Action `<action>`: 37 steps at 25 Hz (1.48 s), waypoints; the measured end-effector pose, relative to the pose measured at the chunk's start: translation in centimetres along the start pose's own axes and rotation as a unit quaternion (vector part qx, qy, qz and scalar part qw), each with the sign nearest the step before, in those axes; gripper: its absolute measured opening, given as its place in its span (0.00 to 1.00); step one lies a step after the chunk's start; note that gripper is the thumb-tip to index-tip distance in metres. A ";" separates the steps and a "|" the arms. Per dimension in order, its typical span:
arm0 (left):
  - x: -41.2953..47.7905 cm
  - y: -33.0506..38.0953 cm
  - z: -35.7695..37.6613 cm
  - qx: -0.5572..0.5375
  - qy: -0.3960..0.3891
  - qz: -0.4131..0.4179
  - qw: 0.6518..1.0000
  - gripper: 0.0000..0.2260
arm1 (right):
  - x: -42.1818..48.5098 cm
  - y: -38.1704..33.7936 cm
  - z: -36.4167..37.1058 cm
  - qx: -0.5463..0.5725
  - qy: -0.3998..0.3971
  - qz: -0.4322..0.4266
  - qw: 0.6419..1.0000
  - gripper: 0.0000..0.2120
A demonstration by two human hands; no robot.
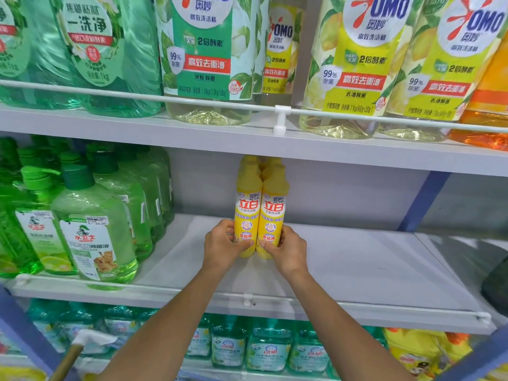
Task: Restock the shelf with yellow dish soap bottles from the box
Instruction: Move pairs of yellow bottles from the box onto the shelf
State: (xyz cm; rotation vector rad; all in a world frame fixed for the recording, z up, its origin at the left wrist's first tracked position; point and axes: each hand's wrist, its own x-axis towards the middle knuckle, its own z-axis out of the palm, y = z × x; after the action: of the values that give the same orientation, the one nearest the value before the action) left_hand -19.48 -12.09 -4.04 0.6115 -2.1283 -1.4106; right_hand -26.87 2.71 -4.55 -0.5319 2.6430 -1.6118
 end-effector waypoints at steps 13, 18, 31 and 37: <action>0.1 0.0 0.4 -0.007 0.015 0.007 1.000 0.22 | 0.9 0.2 -0.4 0.008 -0.018 0.014 1.000 0.25; 0.1 0.1 0.7 0.000 0.021 0.000 1.000 0.22 | 0.8 0.3 -0.4 0.008 -0.023 0.014 1.000 0.26; 0.2 0.5 0.7 0.028 0.010 -0.019 0.999 0.26 | 1.0 -0.2 -1.2 -0.037 -0.060 0.018 0.997 0.26; -1.9 2.3 -3.1 0.242 -0.085 -0.009 0.967 0.35 | 0.0 -1.0 -4.4 -0.164 -0.128 -0.024 0.978 0.35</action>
State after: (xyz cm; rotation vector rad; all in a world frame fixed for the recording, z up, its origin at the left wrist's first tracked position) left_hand -16.26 -12.27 -1.15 0.7072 -2.6368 -0.9763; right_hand -27.36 6.11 -1.58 -0.7574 2.7195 -1.0292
